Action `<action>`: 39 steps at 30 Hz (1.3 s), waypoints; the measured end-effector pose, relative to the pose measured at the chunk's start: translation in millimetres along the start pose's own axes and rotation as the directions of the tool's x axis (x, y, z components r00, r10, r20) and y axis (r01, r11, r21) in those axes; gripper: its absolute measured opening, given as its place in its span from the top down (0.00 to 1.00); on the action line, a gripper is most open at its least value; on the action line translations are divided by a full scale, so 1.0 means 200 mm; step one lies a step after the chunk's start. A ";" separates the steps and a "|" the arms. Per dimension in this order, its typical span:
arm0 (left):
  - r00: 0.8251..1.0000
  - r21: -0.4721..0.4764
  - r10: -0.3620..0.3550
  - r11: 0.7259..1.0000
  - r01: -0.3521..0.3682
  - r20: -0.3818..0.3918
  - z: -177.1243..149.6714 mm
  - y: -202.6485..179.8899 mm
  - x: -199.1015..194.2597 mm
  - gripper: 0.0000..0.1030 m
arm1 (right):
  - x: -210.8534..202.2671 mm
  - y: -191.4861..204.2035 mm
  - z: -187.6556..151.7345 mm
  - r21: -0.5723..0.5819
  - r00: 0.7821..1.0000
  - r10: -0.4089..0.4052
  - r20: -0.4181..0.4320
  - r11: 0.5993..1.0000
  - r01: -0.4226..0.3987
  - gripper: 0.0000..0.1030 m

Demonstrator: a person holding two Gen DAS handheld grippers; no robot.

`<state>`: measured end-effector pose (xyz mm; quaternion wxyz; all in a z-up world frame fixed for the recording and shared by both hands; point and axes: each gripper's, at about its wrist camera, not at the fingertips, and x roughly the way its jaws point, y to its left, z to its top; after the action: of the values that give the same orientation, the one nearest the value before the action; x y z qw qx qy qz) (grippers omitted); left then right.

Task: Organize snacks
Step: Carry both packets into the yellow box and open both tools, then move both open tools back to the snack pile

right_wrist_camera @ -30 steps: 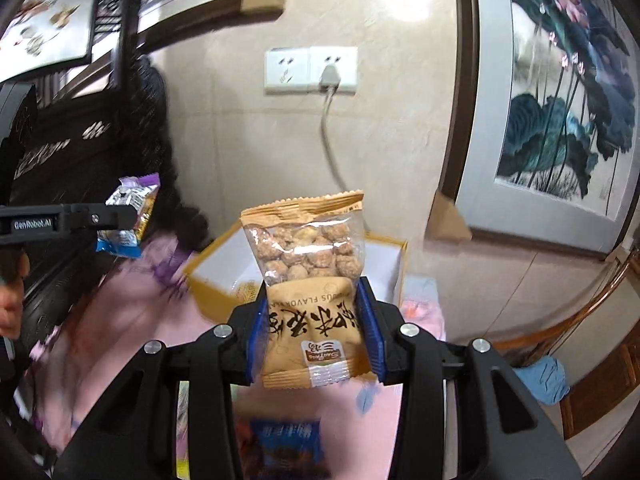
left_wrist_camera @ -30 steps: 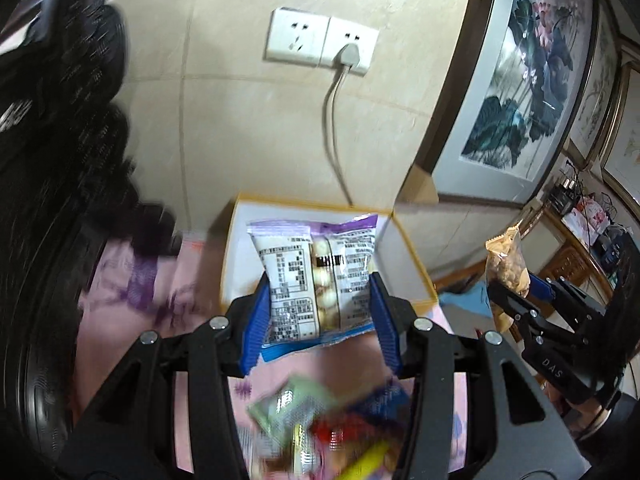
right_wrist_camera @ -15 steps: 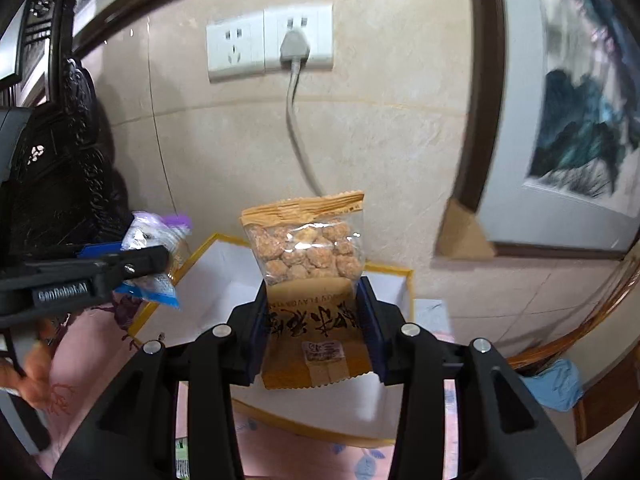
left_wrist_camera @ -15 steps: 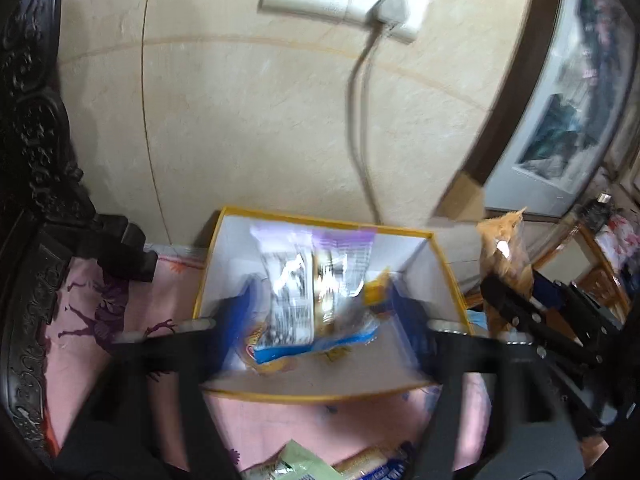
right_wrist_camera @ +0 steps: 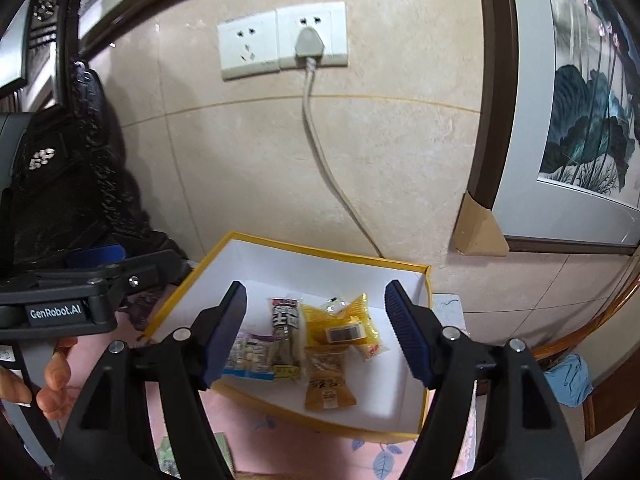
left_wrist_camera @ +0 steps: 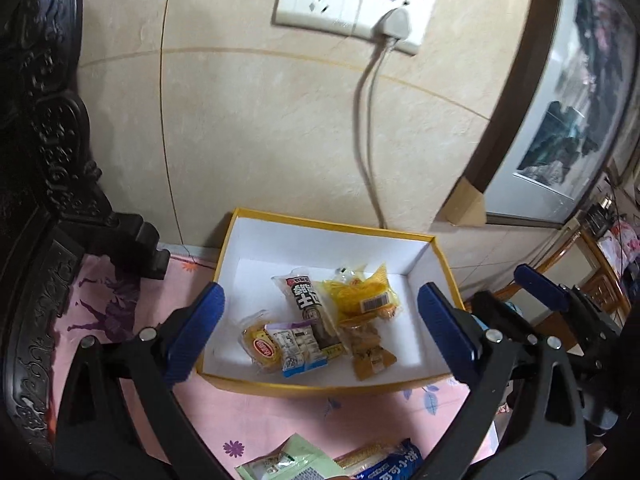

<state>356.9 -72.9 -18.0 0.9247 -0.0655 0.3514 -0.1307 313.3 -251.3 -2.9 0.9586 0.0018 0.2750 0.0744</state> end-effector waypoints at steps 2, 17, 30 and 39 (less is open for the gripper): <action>1.000 0.019 -0.006 1.000 0.006 0.016 -0.02 -0.02 -0.07 0.04 | -0.06 0.02 -0.02 0.003 1.000 0.022 0.002 1.000 -0.022 0.30; 0.995 -0.049 0.001 0.999 -0.006 -0.095 -0.72 0.13 -0.43 0.04 | -0.43 0.19 -0.76 0.079 0.983 0.061 -0.175 0.996 -0.048 0.30; 0.970 -0.107 0.028 0.993 -0.056 -0.240 -1.23 0.31 -0.55 0.04 | -0.30 0.06 -1.29 0.157 0.902 0.102 -0.419 0.987 -0.038 0.30; 0.962 -0.111 0.035 0.992 -0.067 -0.270 -1.28 0.34 -0.54 0.04 | -0.20 0.11 -1.36 0.097 0.858 0.125 -0.498 0.991 -0.089 0.31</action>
<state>122.4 15.9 -154.8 0.8664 -0.0932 0.4817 -0.0931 132.3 -246.0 -212.2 0.8474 0.0313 0.5173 0.1157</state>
